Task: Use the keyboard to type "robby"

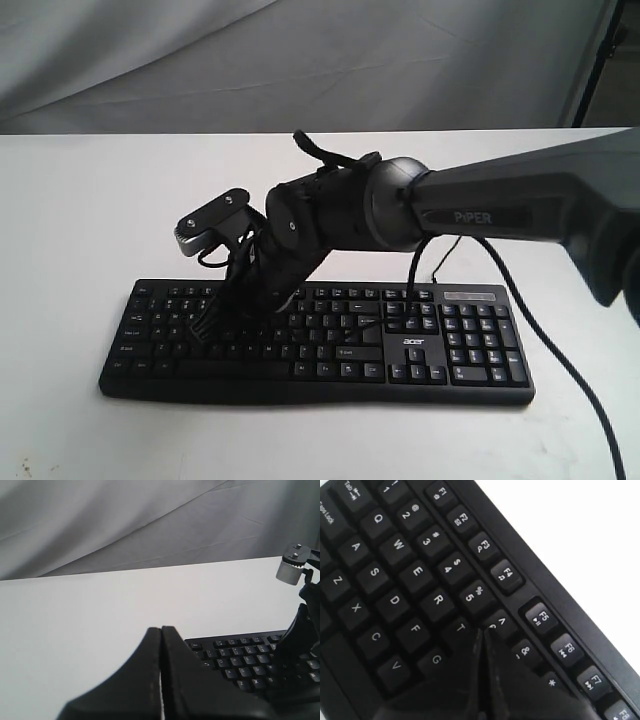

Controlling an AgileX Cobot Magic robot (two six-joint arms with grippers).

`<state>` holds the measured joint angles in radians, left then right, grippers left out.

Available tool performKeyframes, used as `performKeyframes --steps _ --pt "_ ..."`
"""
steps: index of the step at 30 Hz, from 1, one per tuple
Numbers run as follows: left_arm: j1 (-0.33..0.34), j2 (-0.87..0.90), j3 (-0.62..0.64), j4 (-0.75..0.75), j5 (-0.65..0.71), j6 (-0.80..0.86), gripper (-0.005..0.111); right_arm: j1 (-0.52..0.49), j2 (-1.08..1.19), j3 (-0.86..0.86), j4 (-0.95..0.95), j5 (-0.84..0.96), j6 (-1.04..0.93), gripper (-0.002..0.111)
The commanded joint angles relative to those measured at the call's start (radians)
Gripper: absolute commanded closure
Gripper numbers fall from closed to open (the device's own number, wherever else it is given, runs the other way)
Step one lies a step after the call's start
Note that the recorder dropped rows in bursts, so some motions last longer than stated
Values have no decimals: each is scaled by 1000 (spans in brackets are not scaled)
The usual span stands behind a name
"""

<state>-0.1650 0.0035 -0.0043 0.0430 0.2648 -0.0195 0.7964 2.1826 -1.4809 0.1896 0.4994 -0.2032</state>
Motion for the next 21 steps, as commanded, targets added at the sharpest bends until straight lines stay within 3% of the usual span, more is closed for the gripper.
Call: performKeyframes --steps 1,11,21 --pt "-6 -3 4 5 -7 -3 107 3 -35 1 -7 30 1 108" --pt "-6 -3 4 5 -7 -3 107 -9 -306 88 -51 95 59 108" --pt "-6 -3 4 5 -7 -3 107 -50 -893 699 -90 -173 220 108"
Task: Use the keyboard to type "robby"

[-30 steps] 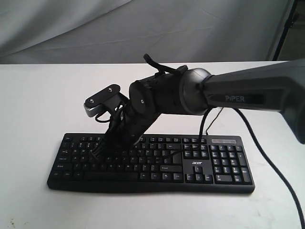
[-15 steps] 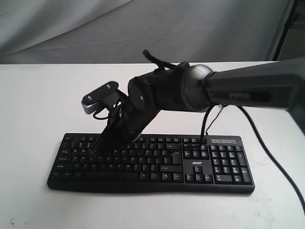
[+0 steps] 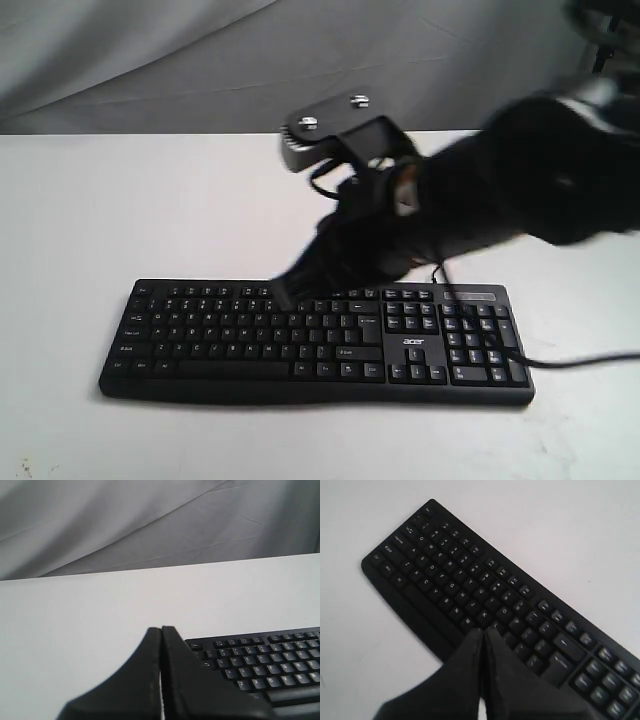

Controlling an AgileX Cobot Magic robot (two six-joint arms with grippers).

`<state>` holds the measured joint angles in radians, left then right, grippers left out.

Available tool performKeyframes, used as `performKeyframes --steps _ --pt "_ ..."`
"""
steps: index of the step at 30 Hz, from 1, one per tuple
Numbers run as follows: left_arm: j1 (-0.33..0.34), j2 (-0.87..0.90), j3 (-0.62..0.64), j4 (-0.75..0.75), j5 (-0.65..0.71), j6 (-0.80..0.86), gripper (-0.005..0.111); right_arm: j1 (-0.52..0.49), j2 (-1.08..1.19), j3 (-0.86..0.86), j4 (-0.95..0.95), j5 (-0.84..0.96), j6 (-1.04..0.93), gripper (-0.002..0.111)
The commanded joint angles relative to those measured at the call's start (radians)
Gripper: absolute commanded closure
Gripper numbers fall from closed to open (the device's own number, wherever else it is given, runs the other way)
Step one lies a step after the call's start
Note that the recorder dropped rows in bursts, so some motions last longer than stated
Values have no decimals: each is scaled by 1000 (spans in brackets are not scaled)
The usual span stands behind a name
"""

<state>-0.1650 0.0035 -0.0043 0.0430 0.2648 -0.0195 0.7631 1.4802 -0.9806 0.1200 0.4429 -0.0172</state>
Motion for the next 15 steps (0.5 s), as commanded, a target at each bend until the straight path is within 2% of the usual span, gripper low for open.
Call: performKeyframes --steps 1,6,15 --pt "-6 -3 4 5 -7 -3 107 -17 -230 249 -23 -145 34 108" --pt "-6 -3 4 5 -7 -3 107 -17 -396 362 -28 -246 34 108" --pt "-6 -3 4 5 -7 -3 107 -17 -416 369 -19 -260 81 108"
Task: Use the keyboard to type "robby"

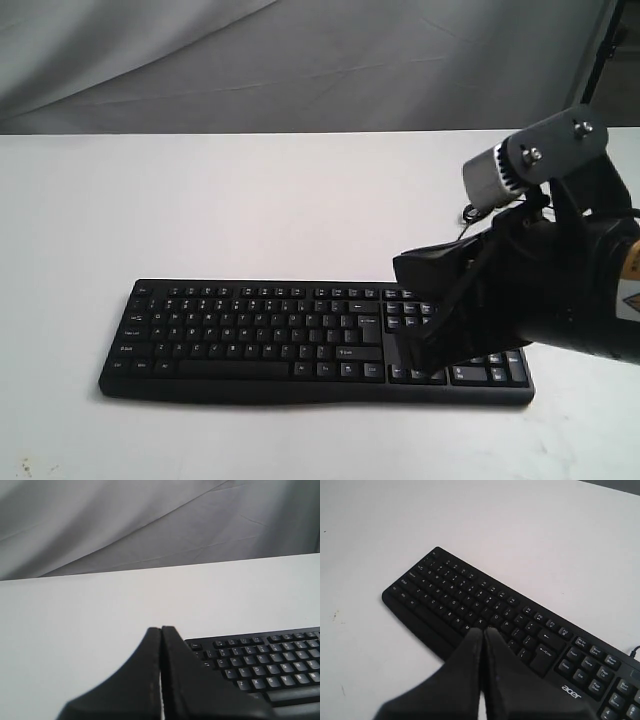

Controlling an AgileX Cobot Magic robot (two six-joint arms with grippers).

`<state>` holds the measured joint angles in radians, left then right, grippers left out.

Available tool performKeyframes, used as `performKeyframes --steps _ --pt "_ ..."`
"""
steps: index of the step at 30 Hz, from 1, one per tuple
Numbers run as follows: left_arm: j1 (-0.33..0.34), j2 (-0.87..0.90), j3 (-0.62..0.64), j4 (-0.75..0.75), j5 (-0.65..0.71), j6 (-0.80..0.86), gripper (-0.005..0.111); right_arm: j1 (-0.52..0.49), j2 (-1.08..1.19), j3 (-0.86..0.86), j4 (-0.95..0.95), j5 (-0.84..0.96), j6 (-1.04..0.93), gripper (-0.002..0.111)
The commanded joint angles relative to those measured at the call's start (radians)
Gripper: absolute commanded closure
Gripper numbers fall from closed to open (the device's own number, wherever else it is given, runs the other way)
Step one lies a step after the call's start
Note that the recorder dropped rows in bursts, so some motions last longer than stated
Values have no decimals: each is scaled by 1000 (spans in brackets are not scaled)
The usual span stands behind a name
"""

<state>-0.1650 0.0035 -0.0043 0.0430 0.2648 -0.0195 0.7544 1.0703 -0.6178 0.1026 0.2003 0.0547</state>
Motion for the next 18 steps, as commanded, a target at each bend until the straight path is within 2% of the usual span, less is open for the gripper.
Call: performKeyframes --steps 1,9,18 --pt "-6 -3 4 5 -7 -3 107 -8 -6 6 -2 -17 9 108" --pt "-6 -3 4 5 -7 -3 107 -32 -48 6 -6 -48 9 108" --pt "-6 -3 4 5 -7 -3 107 -289 -284 68 -18 8 9 108"
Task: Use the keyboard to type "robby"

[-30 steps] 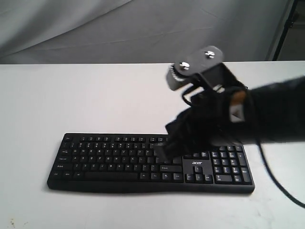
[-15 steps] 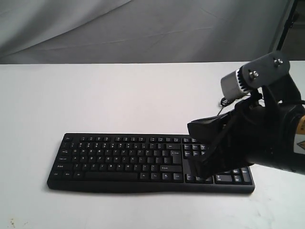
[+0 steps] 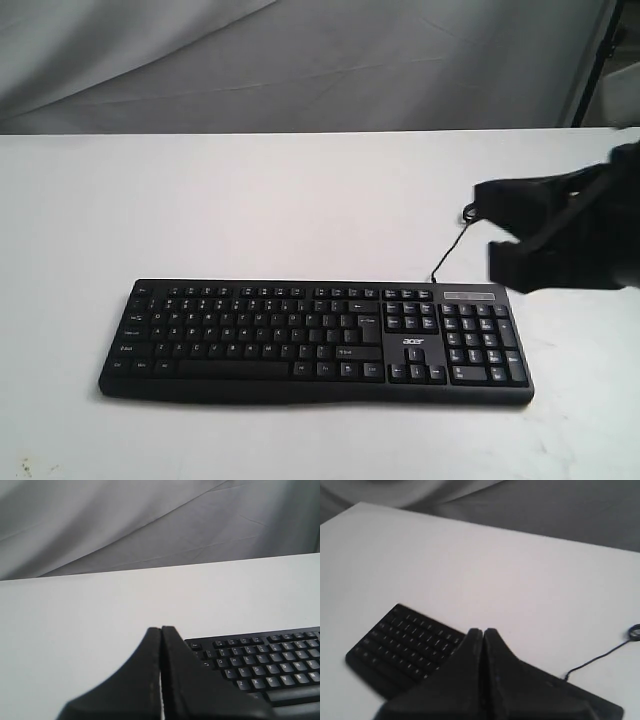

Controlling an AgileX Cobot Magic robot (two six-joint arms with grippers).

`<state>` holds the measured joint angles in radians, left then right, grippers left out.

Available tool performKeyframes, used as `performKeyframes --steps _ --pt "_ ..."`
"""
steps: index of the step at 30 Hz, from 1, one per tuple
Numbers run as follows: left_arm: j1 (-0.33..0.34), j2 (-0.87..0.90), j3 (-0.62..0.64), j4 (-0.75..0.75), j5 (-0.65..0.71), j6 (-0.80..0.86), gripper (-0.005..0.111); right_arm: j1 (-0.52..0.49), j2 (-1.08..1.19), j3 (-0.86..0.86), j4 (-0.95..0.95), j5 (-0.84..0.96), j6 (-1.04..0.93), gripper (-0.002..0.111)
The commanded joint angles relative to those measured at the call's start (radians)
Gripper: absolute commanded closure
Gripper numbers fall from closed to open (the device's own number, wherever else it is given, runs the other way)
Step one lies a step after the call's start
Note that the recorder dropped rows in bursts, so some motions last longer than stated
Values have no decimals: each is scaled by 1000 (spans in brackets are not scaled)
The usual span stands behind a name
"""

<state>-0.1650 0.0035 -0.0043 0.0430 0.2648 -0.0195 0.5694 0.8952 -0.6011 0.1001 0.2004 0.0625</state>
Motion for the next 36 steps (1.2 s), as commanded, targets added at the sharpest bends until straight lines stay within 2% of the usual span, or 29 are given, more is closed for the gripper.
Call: performKeyframes --steps 1,8,12,22,30,36 --pt "-6 -3 4 5 -7 -3 107 -133 -138 76 -18 8 1 108" --pt "-6 -3 4 5 -7 -3 107 -382 -440 271 8 3 1 108" --pt "-6 -3 4 5 -7 -3 107 -475 -575 344 15 3 1 108" --pt "-6 -3 4 5 -7 -3 107 -487 -581 397 -12 -2 -2 108" --pt "-6 -3 4 5 -7 -3 107 -488 -529 511 -55 -137 -2 108" --pt "-6 -3 4 5 -7 -3 107 -488 -610 563 -71 -124 -2 108"
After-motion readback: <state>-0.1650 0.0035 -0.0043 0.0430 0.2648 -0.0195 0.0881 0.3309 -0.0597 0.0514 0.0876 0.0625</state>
